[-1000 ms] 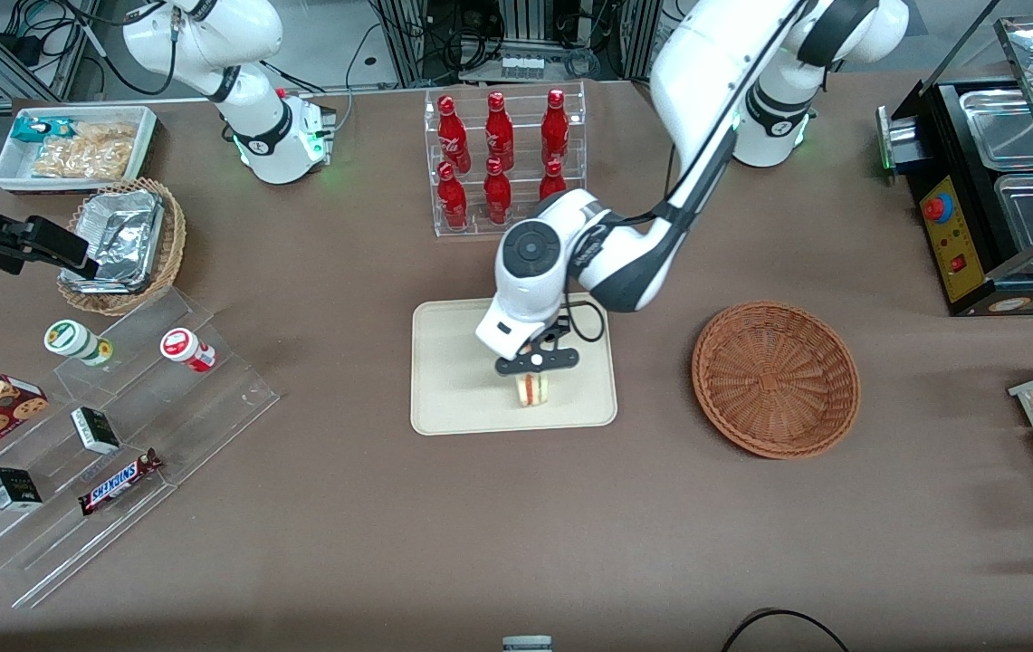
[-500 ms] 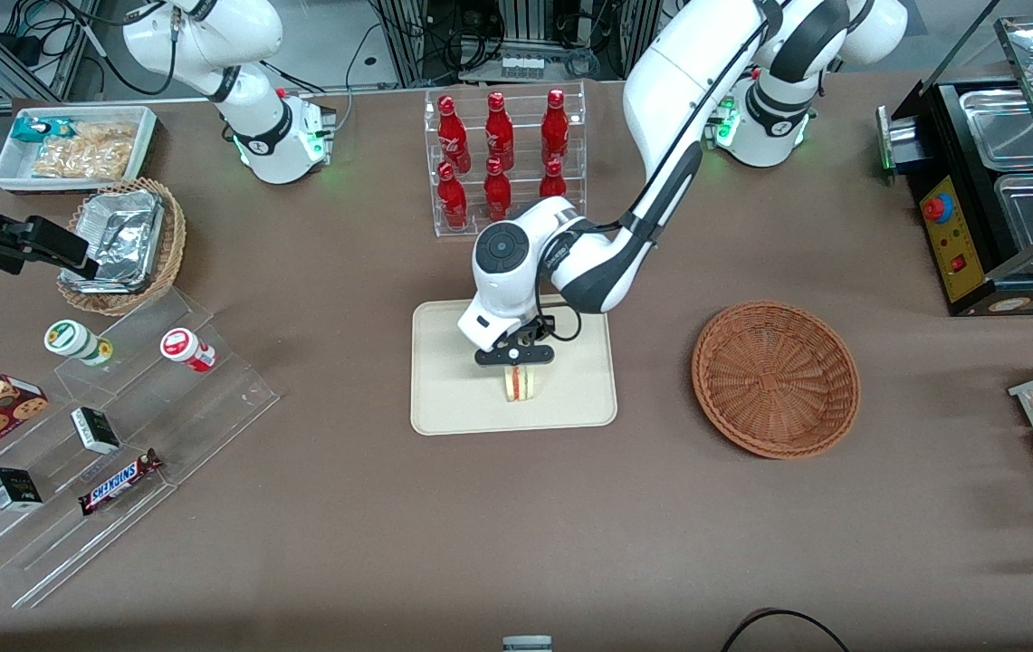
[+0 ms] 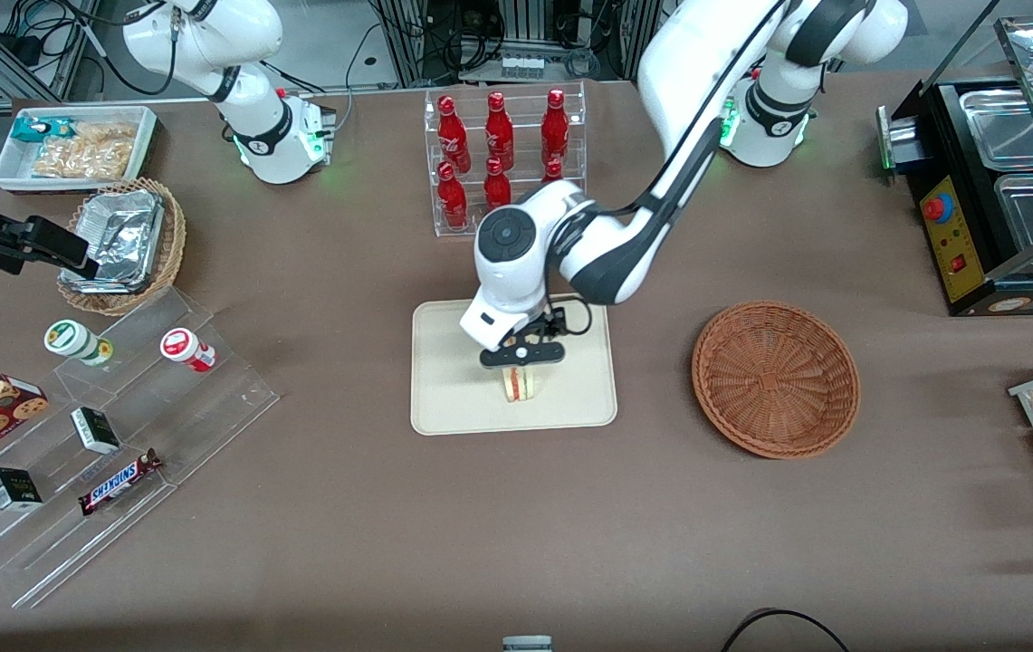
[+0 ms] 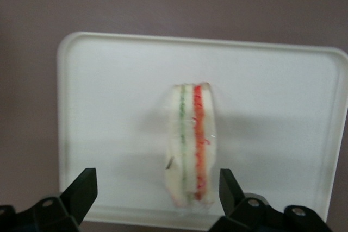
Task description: Place sandwich from basket to tray
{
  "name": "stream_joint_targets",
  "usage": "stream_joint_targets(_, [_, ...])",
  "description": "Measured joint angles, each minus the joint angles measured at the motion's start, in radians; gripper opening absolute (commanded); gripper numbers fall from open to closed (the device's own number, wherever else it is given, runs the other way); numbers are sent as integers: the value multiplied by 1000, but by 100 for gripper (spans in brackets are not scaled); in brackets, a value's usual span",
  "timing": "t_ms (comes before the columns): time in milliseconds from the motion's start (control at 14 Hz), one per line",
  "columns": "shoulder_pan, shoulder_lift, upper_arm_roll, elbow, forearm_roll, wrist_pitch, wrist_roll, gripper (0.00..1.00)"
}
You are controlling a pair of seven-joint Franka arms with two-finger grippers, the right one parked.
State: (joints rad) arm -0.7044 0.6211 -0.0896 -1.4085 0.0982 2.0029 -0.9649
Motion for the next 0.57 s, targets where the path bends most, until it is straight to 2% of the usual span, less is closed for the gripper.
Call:
stream_joint_targets(214, [124,-186,5,-42,0,-144,-2,99])
stream_joint_targets(429, [249,-370,7,-160,0,-217,10,99])
stream_joint_targets(571, [338,-477,9,-235,0,-284,78,99])
